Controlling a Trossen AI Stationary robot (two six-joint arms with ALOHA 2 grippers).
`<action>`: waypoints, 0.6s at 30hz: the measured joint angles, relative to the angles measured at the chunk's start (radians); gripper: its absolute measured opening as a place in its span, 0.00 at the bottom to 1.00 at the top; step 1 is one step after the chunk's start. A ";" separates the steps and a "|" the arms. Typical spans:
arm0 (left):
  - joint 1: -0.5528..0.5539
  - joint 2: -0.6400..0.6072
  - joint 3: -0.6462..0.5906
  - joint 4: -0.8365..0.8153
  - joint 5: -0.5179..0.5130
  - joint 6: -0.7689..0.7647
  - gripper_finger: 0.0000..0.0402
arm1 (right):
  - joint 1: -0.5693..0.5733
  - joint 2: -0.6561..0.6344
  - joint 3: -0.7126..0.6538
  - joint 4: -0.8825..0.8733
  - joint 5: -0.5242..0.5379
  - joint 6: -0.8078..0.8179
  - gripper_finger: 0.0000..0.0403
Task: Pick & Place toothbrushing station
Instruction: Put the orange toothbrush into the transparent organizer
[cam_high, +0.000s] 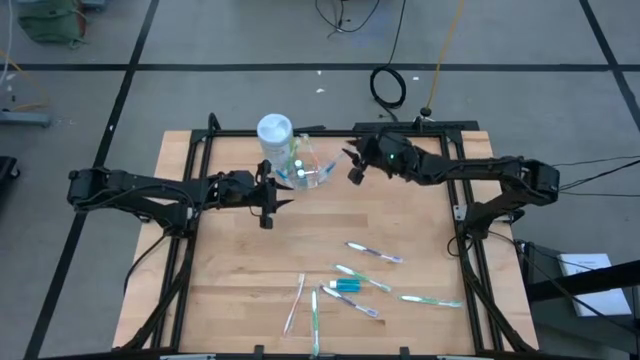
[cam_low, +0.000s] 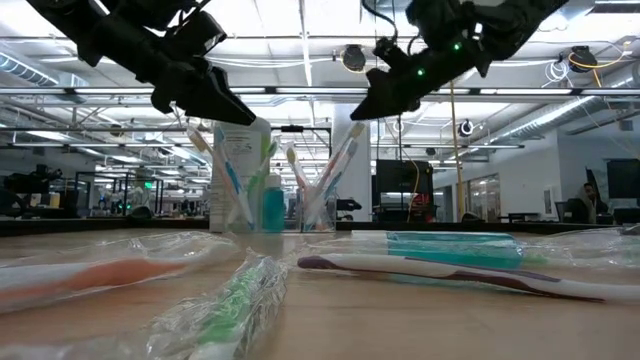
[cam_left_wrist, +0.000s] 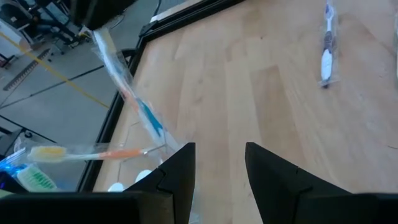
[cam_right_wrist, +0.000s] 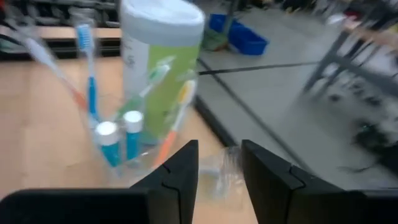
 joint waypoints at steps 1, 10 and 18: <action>0.000 0.000 0.000 0.001 0.000 0.000 0.36 | -0.009 0.000 -0.008 0.004 -0.033 0.021 0.28; 0.000 0.000 0.000 0.028 0.001 0.031 0.36 | -0.021 0.013 -0.055 0.088 -0.096 0.066 0.28; 0.000 0.000 0.000 0.084 0.000 0.100 0.36 | -0.006 0.017 -0.055 0.167 -0.096 0.107 0.10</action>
